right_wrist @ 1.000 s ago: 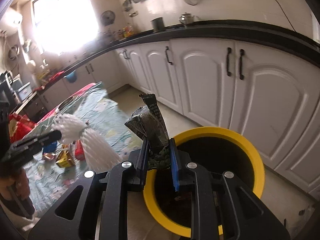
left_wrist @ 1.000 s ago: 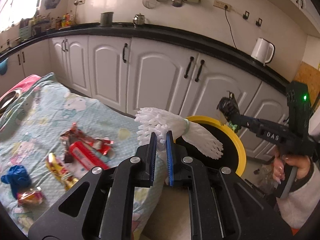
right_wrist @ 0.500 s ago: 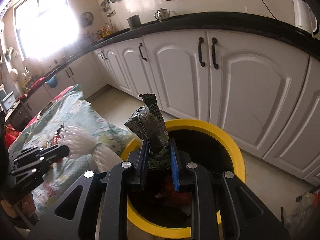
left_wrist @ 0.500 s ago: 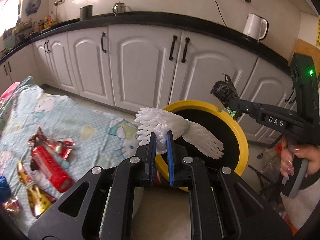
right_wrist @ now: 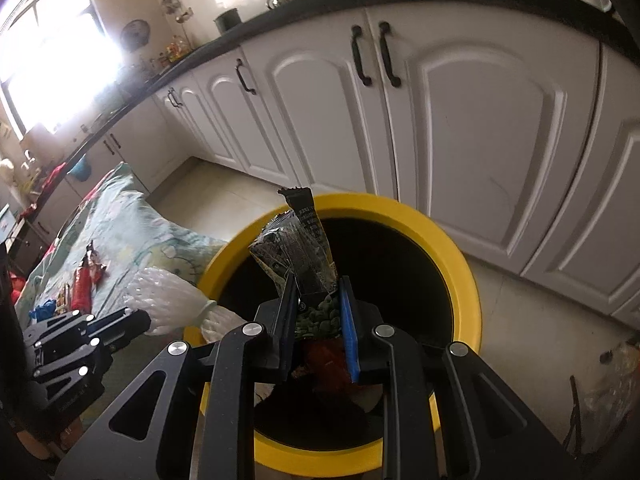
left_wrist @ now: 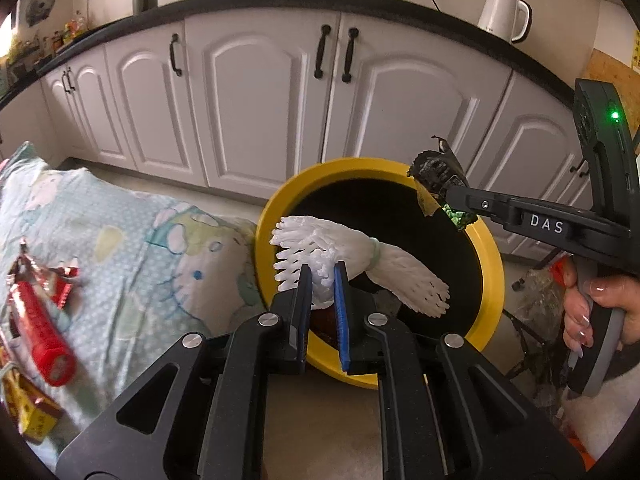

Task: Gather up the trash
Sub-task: 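Carry the white foam net and dark wrapper over the yellow bin with both tools, then open both tools to drop the foam net and dark wrapper into the bin, then move both tools back over the remaining trash on the blanket, then grasp the pink snack wrapper with the left tool while the right tool grasps the red can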

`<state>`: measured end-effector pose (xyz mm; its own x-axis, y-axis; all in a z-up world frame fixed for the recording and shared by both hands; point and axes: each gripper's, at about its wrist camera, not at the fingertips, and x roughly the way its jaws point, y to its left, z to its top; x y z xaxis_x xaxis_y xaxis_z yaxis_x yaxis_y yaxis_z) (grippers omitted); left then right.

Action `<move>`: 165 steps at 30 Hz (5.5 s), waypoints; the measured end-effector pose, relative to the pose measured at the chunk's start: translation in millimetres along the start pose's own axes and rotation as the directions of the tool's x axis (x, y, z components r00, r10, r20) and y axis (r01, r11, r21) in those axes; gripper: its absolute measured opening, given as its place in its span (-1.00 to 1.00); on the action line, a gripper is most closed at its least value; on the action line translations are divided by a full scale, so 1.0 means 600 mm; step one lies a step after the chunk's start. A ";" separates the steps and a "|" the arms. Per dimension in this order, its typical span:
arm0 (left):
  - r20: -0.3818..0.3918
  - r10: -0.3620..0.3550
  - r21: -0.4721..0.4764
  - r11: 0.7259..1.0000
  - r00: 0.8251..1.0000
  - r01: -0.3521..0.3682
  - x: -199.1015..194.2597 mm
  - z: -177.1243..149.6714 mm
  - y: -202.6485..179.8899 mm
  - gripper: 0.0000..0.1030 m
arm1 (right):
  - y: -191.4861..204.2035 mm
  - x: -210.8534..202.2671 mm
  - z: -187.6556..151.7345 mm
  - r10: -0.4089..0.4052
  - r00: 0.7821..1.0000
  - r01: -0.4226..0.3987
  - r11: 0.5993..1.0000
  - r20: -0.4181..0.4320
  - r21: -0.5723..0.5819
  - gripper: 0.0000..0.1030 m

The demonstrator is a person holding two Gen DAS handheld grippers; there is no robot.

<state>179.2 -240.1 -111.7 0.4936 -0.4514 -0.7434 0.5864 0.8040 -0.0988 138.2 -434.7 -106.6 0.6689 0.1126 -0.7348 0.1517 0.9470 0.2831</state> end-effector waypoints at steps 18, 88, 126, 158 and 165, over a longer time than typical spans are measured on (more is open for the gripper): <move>-0.037 -0.060 -0.056 0.997 0.998 0.058 0.023 -0.003 0.007 -0.31 | -0.030 0.022 -0.012 -0.024 0.998 0.026 0.998 -0.051 0.052 -0.35; 0.239 0.379 -0.507 0.834 0.894 -0.218 -0.330 -0.109 0.302 0.79 | 0.405 -0.060 -0.012 0.264 0.962 -0.207 0.880 0.077 -0.428 0.49; 0.029 0.279 -0.833 0.538 0.960 -0.132 -0.272 -0.258 0.448 -0.05 | 0.536 0.151 -0.048 0.271 0.924 -0.373 0.796 -0.270 -0.478 -0.36; 0.085 0.266 -0.735 0.667 0.960 -0.120 -0.295 -0.262 0.403 -0.86 | 0.492 0.118 -0.065 0.287 0.928 -0.365 0.819 -0.236 -0.443 -0.42; 0.133 0.285 -0.645 0.752 0.949 -0.136 -0.309 -0.215 0.355 -0.87 | 0.470 0.076 -0.054 0.316 0.928 -0.373 0.816 -0.199 -0.441 -0.42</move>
<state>129.5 64.8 -80.1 0.7212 -0.2506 -0.6458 -0.0401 0.9156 -0.4001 187.7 -152.7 -80.0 0.5236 0.4635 -0.7149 -0.4466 0.8638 0.2330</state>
